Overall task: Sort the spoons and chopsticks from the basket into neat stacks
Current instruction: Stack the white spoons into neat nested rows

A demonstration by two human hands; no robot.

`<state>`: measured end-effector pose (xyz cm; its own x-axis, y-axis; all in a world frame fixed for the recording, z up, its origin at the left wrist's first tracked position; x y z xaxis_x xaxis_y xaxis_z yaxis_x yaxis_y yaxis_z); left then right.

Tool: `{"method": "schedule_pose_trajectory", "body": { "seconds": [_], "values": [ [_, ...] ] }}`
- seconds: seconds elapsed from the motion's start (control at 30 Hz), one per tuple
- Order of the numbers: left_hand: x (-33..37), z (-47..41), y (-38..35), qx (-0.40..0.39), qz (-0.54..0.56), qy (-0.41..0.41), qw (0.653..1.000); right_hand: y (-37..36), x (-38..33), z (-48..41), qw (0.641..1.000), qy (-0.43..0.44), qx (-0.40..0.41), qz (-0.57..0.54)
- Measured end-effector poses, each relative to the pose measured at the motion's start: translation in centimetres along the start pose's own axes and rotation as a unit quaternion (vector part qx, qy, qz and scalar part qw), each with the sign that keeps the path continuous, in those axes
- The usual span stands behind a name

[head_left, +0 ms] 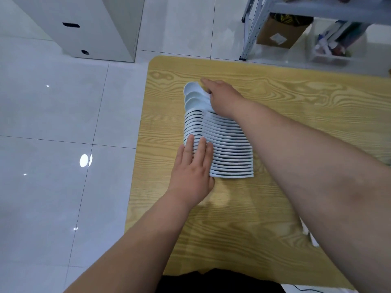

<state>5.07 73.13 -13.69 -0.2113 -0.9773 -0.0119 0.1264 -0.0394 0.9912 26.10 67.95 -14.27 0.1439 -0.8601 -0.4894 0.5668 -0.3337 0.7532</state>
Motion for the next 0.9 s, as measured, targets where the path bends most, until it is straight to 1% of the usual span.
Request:
{"method": "schedule_pose_trajectory", "body": {
  "seconds": [0.1,0.23,0.33,0.37,0.4,0.47,0.5,0.53,0.63,0.73,0.83,0.9],
  "values": [
    [0.2,-0.5,-0.4,-0.029,0.025,0.01,0.999,-0.4,0.1,0.5,1.0,0.022,0.001,-0.012],
    [0.0,-0.5,-0.2,-0.021,0.028,0.023,0.999,-0.1,-0.1,1.7,0.993,0.056,0.048,-0.087],
    [-0.1,-0.6,-0.2,-0.016,0.023,0.009,1.0,-0.7,0.2,2.6,0.989,0.074,0.045,-0.123],
    [-0.1,-0.7,-0.2,-0.025,0.028,0.006,0.999,-1.0,0.2,2.9,0.989,0.083,0.043,-0.117],
    [-0.1,-0.8,-0.4,-0.036,0.033,0.004,0.999,-1.0,0.3,3.2,0.991,0.093,0.05,-0.087],
    [-0.2,-0.9,-0.4,-0.035,0.042,0.007,0.999,-1.1,0.4,3.6,0.99,0.114,0.072,0.03],
    [-0.3,-0.9,-0.3,-0.028,0.045,0.01,0.999,-1.3,0.6,3.8,0.988,0.118,0.08,0.063],
    [-0.4,-0.8,-0.3,-0.02,0.047,0.012,0.999,-1.5,1.0,4.0,0.988,0.116,0.082,0.065],
    [-0.5,-0.5,-0.4,-0.002,0.052,0.011,0.999,-2.3,2.0,4.9,0.989,0.116,0.096,0.004],
    [-0.5,0.1,-0.5,0.006,0.054,0.018,0.998,-3.3,1.5,5.5,0.984,0.124,0.127,0.023],
    [-0.8,0.7,-0.4,0.016,0.045,0.034,0.998,-3.5,0.8,5.1,0.989,0.123,0.083,0.028],
    [-1.1,0.6,-0.1,0.026,0.041,0.037,0.998,-3.2,1.4,5.0,0.989,0.118,0.077,0.044]
  ]
}}
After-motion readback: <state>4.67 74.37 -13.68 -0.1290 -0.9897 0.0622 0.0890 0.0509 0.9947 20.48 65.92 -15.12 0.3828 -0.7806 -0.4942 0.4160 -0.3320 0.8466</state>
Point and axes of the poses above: each hand's wrist, its own z-axis away from the middle knuckle, its own y-axis out of the back of the hand, x = y × z, the point moved 8 cm from there along -z, towards the middle knuckle, and after that the axes turned 5 degrees about -z, right-handed, at the moved point
